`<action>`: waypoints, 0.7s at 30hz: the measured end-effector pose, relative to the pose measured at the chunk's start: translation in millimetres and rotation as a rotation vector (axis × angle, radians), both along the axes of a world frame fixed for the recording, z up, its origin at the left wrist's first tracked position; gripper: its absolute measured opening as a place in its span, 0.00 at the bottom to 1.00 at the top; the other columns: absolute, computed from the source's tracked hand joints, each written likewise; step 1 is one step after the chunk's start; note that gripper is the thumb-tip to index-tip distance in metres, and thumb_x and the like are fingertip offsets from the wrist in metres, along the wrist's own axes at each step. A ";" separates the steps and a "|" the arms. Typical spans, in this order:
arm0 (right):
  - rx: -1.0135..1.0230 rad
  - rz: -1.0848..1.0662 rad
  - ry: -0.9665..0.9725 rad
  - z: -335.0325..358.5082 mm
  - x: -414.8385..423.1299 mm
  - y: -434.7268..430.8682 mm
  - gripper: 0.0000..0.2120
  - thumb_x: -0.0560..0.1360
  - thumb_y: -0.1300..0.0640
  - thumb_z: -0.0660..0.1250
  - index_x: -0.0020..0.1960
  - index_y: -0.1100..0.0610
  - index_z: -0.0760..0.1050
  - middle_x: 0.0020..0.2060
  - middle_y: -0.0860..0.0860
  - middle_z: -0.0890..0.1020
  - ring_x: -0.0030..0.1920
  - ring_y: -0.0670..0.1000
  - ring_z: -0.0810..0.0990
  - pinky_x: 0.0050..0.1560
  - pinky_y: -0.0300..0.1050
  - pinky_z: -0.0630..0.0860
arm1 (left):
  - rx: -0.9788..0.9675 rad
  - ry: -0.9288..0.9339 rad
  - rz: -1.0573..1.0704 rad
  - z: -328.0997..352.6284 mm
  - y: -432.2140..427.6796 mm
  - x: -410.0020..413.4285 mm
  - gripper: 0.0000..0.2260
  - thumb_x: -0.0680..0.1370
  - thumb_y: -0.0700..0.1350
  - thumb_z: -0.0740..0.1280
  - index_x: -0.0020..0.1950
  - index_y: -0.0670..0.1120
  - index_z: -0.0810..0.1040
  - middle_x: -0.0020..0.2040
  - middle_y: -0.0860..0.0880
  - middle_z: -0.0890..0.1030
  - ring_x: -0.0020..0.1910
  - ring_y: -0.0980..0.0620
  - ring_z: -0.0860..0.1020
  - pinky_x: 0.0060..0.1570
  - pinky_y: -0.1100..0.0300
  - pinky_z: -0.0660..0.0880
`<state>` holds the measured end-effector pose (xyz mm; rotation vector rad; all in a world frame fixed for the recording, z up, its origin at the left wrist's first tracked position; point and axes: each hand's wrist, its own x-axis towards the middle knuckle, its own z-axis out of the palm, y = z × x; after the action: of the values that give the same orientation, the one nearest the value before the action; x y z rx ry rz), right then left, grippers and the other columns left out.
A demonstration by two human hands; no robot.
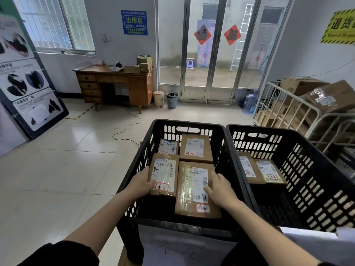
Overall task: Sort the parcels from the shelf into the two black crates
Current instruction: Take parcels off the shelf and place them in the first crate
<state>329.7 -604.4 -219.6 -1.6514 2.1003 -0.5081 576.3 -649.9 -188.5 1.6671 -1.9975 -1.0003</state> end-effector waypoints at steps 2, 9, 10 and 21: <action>0.004 0.153 0.144 6.3 4.0 3.2 0.28 0.76 0.50 0.63 0.73 0.55 0.57 0.70 0.53 0.64 0.72 0.55 0.59 0.71 0.50 0.61 | -0.117 -0.095 -0.085 2.2 -3.9 0.0 0.18 0.78 0.40 0.61 0.68 0.43 0.66 0.63 0.45 0.73 0.61 0.49 0.73 0.58 0.59 0.73; 0.128 0.387 0.347 9.4 2.8 0.0 0.30 0.77 0.44 0.59 0.74 0.54 0.55 0.75 0.51 0.55 0.75 0.52 0.51 0.75 0.50 0.53 | -0.204 -0.501 -0.326 1.4 -10.8 -4.3 0.24 0.81 0.50 0.55 0.75 0.45 0.56 0.76 0.48 0.54 0.74 0.52 0.56 0.72 0.58 0.59; 0.121 0.404 0.344 9.0 2.5 -0.7 0.30 0.77 0.44 0.59 0.74 0.54 0.57 0.75 0.51 0.56 0.75 0.52 0.54 0.74 0.49 0.56 | -0.181 -0.524 -0.335 -0.3 -10.2 -5.1 0.24 0.81 0.50 0.54 0.76 0.45 0.54 0.77 0.49 0.52 0.75 0.52 0.54 0.72 0.58 0.57; 0.180 0.443 0.397 8.9 3.7 -7.7 0.29 0.78 0.45 0.58 0.74 0.55 0.55 0.75 0.53 0.55 0.75 0.52 0.52 0.74 0.48 0.54 | -0.178 -0.663 -0.377 -10.3 -12.8 -8.0 0.31 0.79 0.53 0.58 0.77 0.46 0.48 0.78 0.49 0.47 0.77 0.52 0.49 0.71 0.57 0.60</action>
<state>333.5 -612.1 -210.7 -2.1527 1.8640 0.1578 568.3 -662.7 -198.8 1.6992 -2.8061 -0.3555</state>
